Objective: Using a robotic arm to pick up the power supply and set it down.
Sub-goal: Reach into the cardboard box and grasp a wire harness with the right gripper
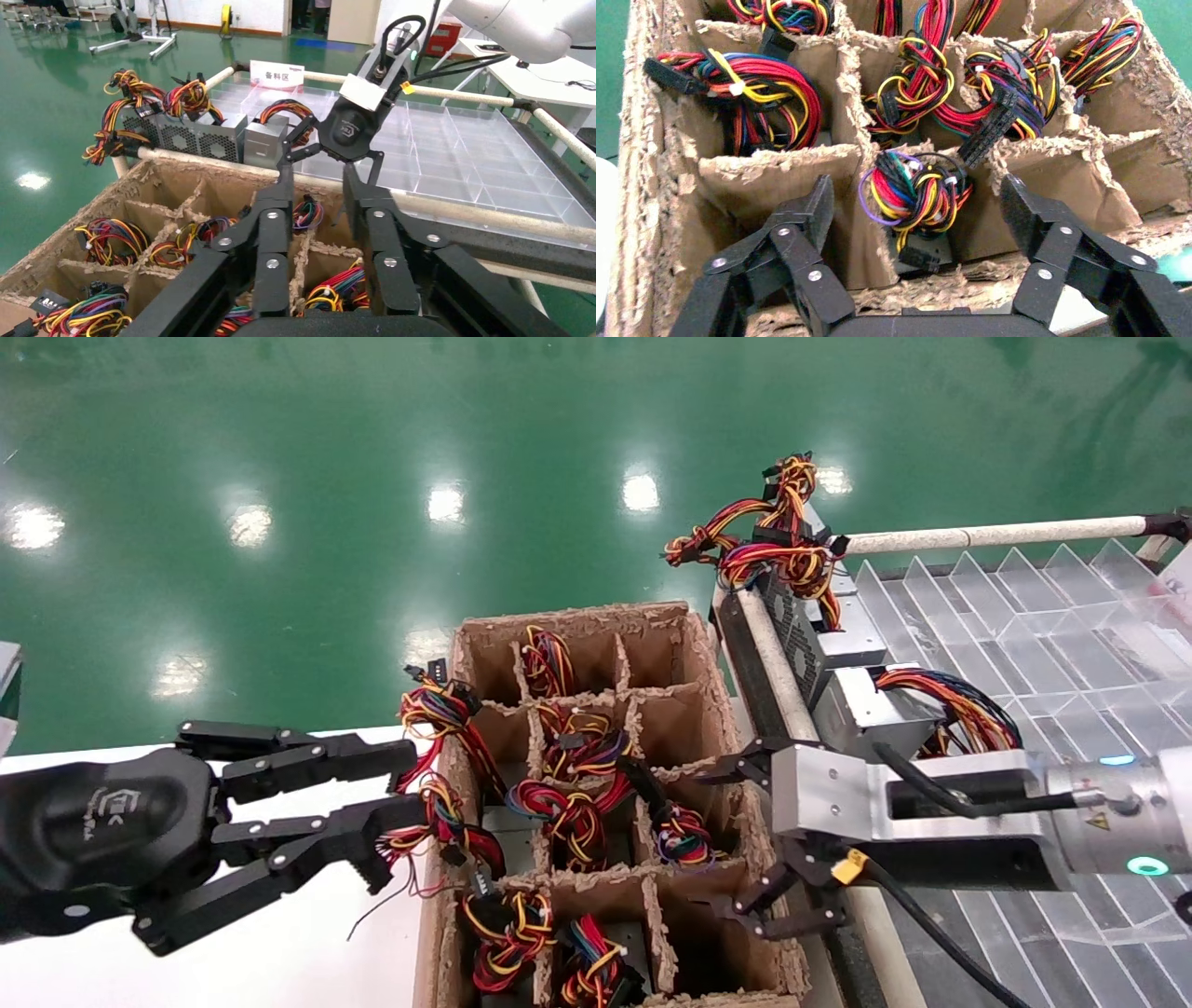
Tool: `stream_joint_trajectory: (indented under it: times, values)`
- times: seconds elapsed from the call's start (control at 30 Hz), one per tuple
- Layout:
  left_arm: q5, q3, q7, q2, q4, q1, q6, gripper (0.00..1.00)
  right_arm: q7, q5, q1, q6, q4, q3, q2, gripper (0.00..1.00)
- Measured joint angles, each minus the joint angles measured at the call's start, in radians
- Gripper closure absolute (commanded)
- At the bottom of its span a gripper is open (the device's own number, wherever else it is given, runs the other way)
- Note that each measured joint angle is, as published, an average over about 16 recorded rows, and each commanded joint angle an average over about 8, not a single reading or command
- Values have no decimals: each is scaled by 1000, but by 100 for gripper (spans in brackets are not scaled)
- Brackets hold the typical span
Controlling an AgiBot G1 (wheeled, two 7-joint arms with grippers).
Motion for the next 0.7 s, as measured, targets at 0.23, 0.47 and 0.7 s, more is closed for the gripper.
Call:
stream_joint_trajectory:
  times: [0.23,0.47,0.7]
  values:
    - [0,0,0,0,0,0,0,100,12,-23,11,8,-1,-8,-14,100]
    - [0,0,0,0,0,0,0,100,21,-37,20,12,-1,-12,-20,100]
    - [0,0,0,0,0,0,0,100,28,-48,30,9,-1,-17,-22,100]
